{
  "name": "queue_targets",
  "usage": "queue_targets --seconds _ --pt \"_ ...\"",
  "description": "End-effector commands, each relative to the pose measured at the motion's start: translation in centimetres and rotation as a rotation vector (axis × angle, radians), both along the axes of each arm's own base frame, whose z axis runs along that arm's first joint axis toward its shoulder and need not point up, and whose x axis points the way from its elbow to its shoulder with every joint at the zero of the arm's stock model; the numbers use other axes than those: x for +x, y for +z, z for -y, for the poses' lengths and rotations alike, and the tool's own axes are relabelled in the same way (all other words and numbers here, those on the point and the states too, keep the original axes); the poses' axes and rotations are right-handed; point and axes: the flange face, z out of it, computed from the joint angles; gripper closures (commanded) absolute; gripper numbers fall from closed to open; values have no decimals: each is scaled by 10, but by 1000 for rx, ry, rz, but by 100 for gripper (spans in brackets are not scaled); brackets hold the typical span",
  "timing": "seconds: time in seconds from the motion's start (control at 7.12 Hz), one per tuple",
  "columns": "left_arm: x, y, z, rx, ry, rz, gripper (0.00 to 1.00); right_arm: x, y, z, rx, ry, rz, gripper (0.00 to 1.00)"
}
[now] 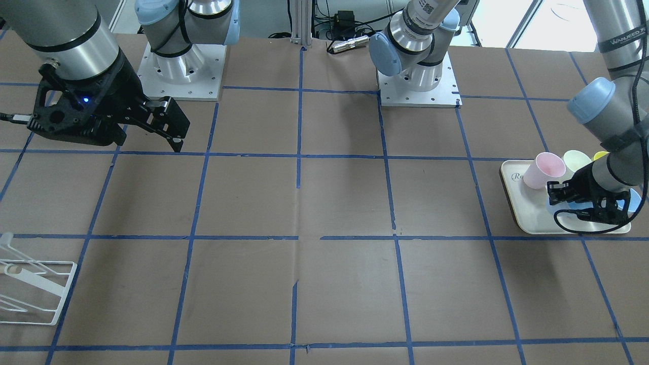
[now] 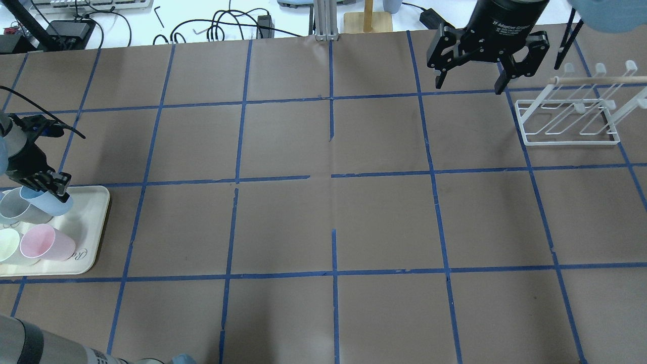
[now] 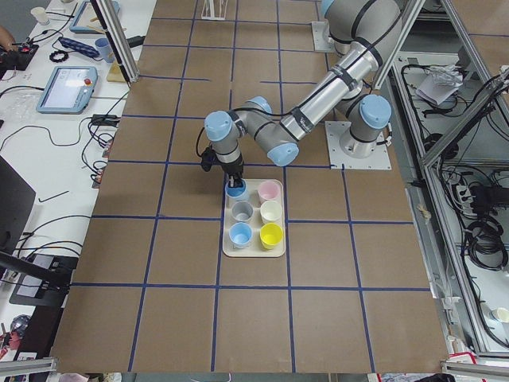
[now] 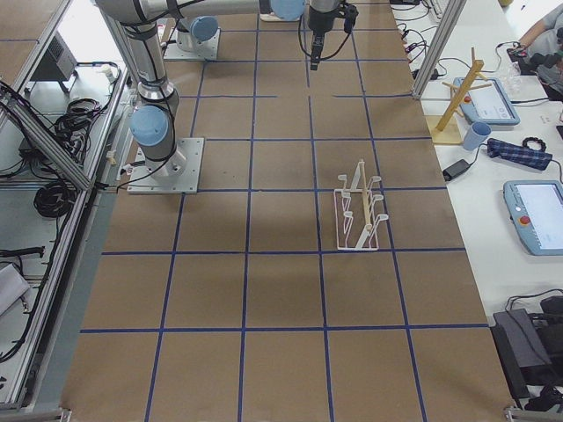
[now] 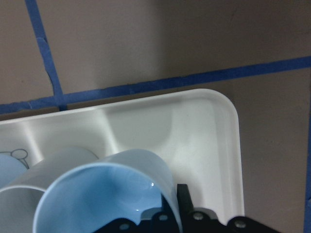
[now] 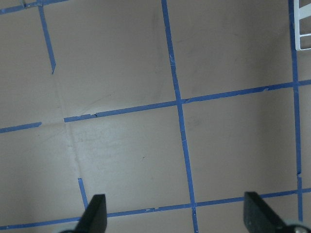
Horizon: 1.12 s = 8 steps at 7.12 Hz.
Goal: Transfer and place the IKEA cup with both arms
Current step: 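Lower the cup onto the white tray with the left gripper, then open the left gripper and lift it away from the tray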
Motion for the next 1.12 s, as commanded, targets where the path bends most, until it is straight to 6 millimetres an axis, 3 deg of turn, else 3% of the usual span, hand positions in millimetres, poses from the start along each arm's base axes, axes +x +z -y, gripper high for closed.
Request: queue_targets --seconds 0.0,0.14,0.28,0.42,0.56,0.7,0.84,0.98 --pt "0 -12 0 15 5 -14 52 1 0 0 -3 66 1 0" --pt "-2 -11 -1 22 3 -20 7 1 1 2 -13 82 6 0" --pt "-5 -3 -1 17 -3 -11 0 1 1 2 -14 94 6 0" --pt "-12 15 0 23 11 -18 0 1 0 2 -13 96 5 0" --pt "-20 42 3 -5 75 -31 0 2 0 1 -13 96 14 0" --pt "-29 78 6 -24 103 -51 0 1 -3 1 -6 96 5 0" --pt "-53 127 15 -38 155 -58 0 1 -3 1 -5 96 5 0" --pt "-95 175 23 -49 141 -111 0 1 -4 1 -5 96 4 0"
